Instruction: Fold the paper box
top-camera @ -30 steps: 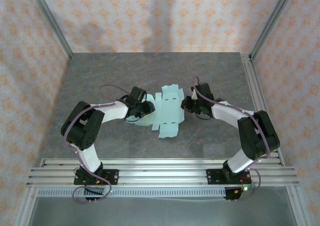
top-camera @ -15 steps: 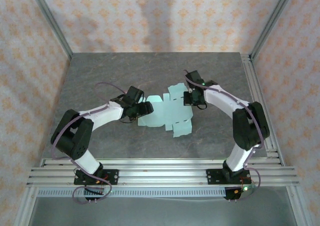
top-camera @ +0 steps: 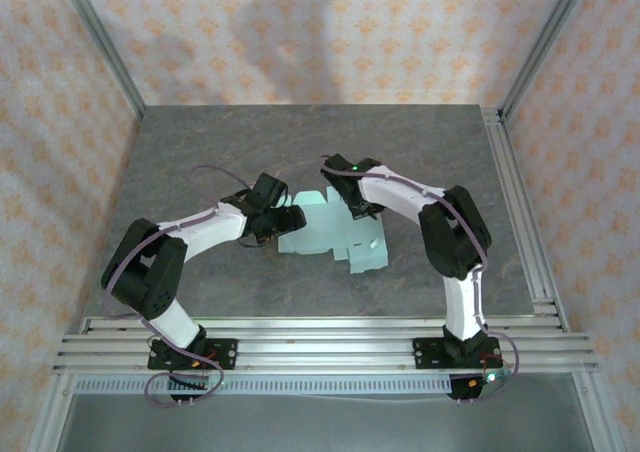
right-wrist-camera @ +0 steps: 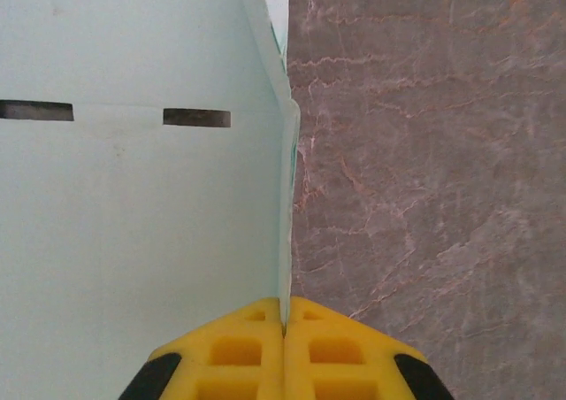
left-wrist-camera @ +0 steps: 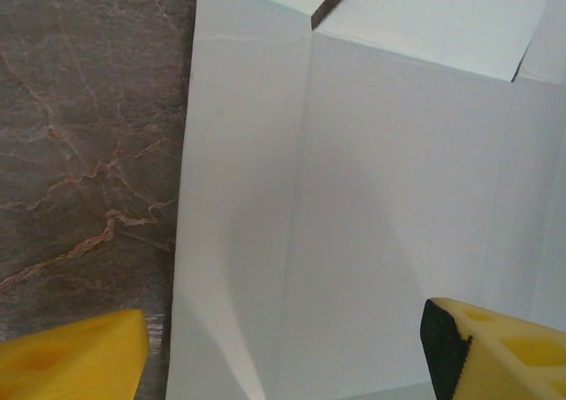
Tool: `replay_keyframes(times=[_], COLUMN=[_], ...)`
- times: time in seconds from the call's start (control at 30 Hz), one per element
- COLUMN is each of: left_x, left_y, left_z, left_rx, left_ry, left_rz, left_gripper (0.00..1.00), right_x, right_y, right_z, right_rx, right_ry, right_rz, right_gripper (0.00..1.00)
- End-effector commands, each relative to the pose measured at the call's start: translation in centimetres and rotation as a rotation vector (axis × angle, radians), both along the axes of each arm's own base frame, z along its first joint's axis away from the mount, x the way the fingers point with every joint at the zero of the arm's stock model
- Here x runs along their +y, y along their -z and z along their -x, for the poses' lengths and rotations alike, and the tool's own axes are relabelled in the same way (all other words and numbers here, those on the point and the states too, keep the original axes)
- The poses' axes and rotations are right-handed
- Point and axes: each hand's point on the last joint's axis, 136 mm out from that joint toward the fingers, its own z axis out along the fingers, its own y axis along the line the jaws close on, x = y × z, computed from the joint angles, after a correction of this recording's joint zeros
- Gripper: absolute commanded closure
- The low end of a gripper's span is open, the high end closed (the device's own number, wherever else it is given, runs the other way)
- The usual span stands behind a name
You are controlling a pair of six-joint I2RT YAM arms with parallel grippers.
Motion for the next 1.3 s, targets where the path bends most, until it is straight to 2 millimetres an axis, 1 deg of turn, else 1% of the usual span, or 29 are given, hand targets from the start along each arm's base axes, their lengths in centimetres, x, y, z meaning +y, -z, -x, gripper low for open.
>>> replay_keyframes(times=[0.0,0.1,0.17,0.23,0.33,0.4,0.47,0.6,0.67,0.73,0.77,0.8,0.9,0.97,1.07,1.1,1.17,1.27], left_x=[0.7,0.8,0.9,0.9,0.6,-0.4,-1.3,-2.3,-2.5,-2.8,-3.0,-3.2,-2.9,-2.7,-2.4,-2.3,-2.0,-1.8], left_y=[-0.9,-1.0,-1.2,-1.2,-1.5,-1.7,-1.7,-2.3,-2.3,-1.8,-1.4,-0.8,1.1,2.2,3.5,3.9,4.6,5.4], left_z=[-0.1,0.0,0.0,0.1,0.0,-0.2,-0.6,-1.2,-1.4,-1.4,-1.4,-1.2,-0.6,-0.1,0.5,0.7,0.9,1.2], left_rx=[-0.02,-0.022,-0.024,-0.025,-0.03,-0.034,-0.026,-0.039,-0.037,-0.02,-0.01,0.003,0.05,0.074,0.098,0.104,0.114,0.132], left_ry=[0.001,0.004,0.004,0.007,0.024,0.065,0.091,0.107,0.109,0.108,0.106,0.109,0.109,0.108,0.104,0.105,0.103,0.109], left_rz=[-0.024,-0.029,-0.032,-0.034,-0.024,0.011,0.038,0.075,0.081,0.096,0.105,0.113,0.1,0.094,0.081,0.074,0.056,0.043], left_gripper=[0.18,0.17,0.17,0.17,0.16,0.16,0.16,0.16,0.16,0.17,0.19,0.23,0.41,0.5,0.6,0.62,0.66,0.7], right_x=[-1.1,-0.8,-0.3,0.8,3.1,4.7,6.1,7.4,7.4,7.4,7.3,7.4,7.5,7.7,7.7,7.4,6.6,4.9], right_y=[-0.5,-0.2,0.2,0.8,0.5,0.4,0.7,0.7,0.6,0.5,0.4,0.4,0.0,-0.5,-1.7,-1.8,-2.4,-2.7], right_z=[-0.3,-0.6,-0.5,-0.1,0.1,0.6,1.5,2.8,2.9,2.8,2.6,2.5,2.2,2.2,2.3,2.2,2.0,1.6], right_rx=[-0.045,-0.052,-0.037,-0.013,-0.019,0.005,0.058,0.105,0.095,0.088,0.082,0.078,0.052,0.034,-0.005,-0.019,-0.054,-0.085], right_ry=[0.004,0.002,0.001,-0.004,-0.076,-0.151,-0.229,-0.308,-0.306,-0.283,-0.266,-0.257,-0.241,-0.242,-0.245,-0.237,-0.212,-0.141], right_rz=[0.162,0.185,0.143,0.02,-0.166,-0.255,-0.339,-0.428,-0.458,-0.484,-0.495,-0.503,-0.543,-0.59,-0.665,-0.685,-0.734,-0.802], right_gripper=[1.0,1.0,1.0,1.0,1.0,1.0,1.0,1.0,1.0,1.0,0.98,0.93,0.75,0.6,0.48,0.46,0.44,0.44])
